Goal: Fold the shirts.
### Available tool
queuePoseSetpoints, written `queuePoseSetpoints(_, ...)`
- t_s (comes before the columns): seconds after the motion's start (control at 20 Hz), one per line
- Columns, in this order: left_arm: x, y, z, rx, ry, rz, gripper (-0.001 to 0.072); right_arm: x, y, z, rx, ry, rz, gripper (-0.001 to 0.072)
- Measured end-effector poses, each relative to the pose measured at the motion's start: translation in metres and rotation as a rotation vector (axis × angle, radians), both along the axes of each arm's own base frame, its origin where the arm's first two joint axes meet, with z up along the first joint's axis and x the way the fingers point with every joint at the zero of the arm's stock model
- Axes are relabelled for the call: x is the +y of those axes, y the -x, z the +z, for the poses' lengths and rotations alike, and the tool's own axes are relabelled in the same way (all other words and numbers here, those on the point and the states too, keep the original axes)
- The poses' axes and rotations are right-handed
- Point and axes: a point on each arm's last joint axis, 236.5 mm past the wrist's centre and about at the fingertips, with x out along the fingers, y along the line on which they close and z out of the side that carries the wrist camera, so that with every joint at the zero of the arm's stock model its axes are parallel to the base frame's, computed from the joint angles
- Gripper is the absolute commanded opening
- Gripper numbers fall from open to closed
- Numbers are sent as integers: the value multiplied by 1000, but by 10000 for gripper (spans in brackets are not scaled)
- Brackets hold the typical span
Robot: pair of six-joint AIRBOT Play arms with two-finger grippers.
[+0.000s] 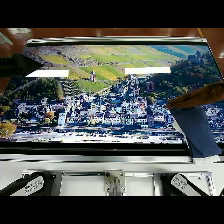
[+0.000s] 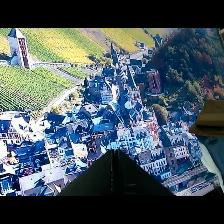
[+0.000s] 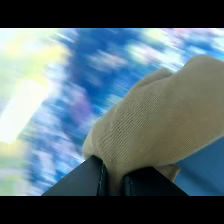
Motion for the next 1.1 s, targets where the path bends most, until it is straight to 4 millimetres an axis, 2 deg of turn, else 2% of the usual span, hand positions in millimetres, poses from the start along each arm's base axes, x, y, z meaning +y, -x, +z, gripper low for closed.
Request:
queuePoseSetpoints(0.15, -1, 0, 0, 0, 0, -3, 36, -7, -18, 12, -94, -39, -28, 76)
queuePoseSetpoints(0.3, -2, 0, 0, 0, 0, -4, 36, -18, -13, 14, -78, -5, -32, 76)
queuePoseSetpoints(0.4, -2, 0, 0, 0, 0, -4, 35, -23, 3, 3, 5, 33, -6, 76)
queuePoseSetpoints(0.6, -2, 0, 0, 0, 0, -4, 36, -39, 53, -24, 230, 131, 37, 76)
queuePoseSetpoints(0.75, -2, 0, 0, 0, 0, -4, 36, -50, 87, -28, 346, 222, 65, 76)
queuePoseSetpoints(0.85, -2, 0, 0, 0, 0, -4, 36, -52, 96, -26, 369, 261, 79, 76)
queuePoseSetpoints(0.95, -2, 0, 0, -1, 0, -4, 36, -50, 87, -16, 312, 273, 82, 76)
queuePoseSetpoints(1.0, -2, 0, 0, -2, 0, -2, 36, -47, 76, -7, 250, 268, 80, 75)
queuePoseSetpoints(1.1, -1, -1, 1, -4, 1, 0, 36, -36, 40, 21, 68, 243, 78, 75)
